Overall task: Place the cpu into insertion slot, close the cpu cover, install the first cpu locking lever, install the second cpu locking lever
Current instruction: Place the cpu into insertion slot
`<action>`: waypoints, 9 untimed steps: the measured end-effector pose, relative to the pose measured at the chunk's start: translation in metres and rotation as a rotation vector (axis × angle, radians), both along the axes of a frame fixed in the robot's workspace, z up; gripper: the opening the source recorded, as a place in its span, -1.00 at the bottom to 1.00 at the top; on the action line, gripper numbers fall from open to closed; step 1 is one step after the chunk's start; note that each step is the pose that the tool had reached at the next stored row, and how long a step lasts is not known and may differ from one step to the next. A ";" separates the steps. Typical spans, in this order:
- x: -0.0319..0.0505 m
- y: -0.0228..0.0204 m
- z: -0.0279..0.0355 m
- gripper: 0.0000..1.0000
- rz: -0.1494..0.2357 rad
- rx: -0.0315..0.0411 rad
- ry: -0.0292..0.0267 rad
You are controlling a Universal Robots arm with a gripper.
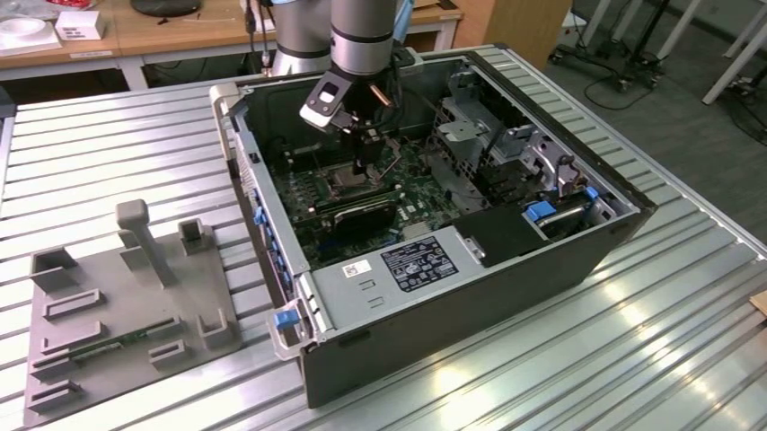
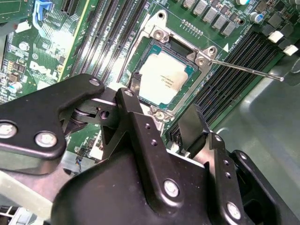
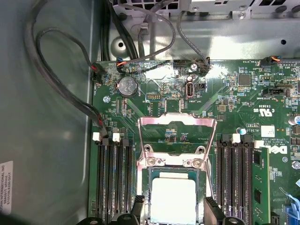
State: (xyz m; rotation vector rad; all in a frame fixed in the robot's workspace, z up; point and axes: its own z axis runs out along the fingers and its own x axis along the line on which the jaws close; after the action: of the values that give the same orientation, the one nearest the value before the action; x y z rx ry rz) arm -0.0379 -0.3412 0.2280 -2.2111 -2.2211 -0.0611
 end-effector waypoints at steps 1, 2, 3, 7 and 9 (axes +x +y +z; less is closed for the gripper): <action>0.0000 0.0000 0.0000 0.20 0.000 0.0000 0.0000; 0.0000 0.0000 0.0000 0.20 0.000 0.0000 0.0000; 0.0000 0.0000 0.0000 0.20 0.000 0.0000 0.0000; 0.0000 0.0000 0.0000 0.04 0.000 0.0000 0.0000; 0.0000 0.0000 0.0000 -0.20 0.000 0.0000 0.0000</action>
State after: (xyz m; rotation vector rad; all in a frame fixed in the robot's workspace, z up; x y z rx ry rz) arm -0.0379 -0.3412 0.2280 -2.2112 -2.2211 -0.0611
